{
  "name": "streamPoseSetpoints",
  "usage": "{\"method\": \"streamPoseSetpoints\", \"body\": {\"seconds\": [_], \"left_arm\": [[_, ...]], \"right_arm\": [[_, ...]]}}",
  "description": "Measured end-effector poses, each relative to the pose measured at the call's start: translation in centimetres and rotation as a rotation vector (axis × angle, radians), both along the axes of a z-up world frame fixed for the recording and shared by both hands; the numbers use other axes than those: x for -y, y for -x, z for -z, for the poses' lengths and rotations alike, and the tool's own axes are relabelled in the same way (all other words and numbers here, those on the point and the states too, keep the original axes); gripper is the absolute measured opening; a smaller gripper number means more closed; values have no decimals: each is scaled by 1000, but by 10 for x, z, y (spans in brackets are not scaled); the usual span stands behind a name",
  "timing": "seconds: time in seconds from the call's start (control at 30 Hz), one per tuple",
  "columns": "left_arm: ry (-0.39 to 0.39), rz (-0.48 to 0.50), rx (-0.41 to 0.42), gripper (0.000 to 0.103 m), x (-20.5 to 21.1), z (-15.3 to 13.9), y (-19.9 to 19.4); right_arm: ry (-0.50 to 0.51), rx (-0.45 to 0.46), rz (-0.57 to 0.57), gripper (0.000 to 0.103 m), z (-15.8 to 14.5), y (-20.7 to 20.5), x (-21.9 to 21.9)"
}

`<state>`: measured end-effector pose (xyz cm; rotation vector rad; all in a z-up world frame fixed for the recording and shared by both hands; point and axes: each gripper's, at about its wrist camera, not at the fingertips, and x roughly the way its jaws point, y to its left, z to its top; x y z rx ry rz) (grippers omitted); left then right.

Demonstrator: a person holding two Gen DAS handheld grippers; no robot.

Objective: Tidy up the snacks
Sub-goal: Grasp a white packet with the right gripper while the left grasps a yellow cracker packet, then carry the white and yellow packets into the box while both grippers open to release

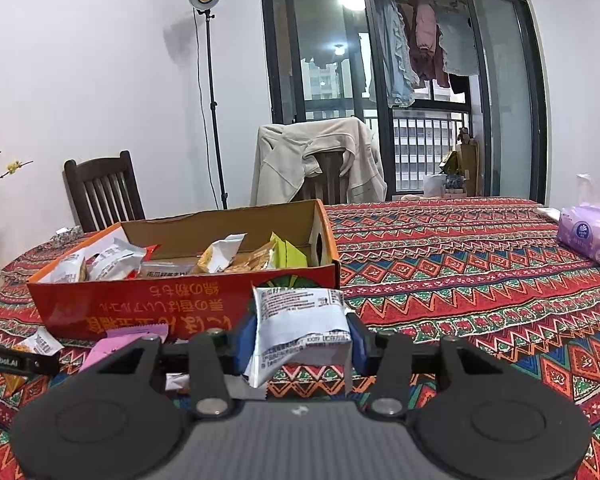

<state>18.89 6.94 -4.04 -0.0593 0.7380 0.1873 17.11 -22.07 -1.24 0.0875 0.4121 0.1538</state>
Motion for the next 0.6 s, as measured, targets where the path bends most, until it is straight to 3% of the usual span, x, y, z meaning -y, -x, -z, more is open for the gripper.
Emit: {"method": "streamPoseSetpoints", "body": {"seconds": [0.17,0.23,0.33,0.37,0.6], "left_arm": [[-1,-8,29,102,1,1,3],[-5,-10,43,94,1,0,6],[-16,16,78,65,6,-1,13],[-16,26,87,51,8,-2,15],[1,53,176,47,11,-11,29]], "right_arm": [[3,-1,-2,46,0,0,-2],[6,-3,-2,46,0,0,-2],[6,-2,-2,46,0,0,-2],[6,-2,-2,46,0,0,-1],[6,3,-5,46,0,0,-2]]}}
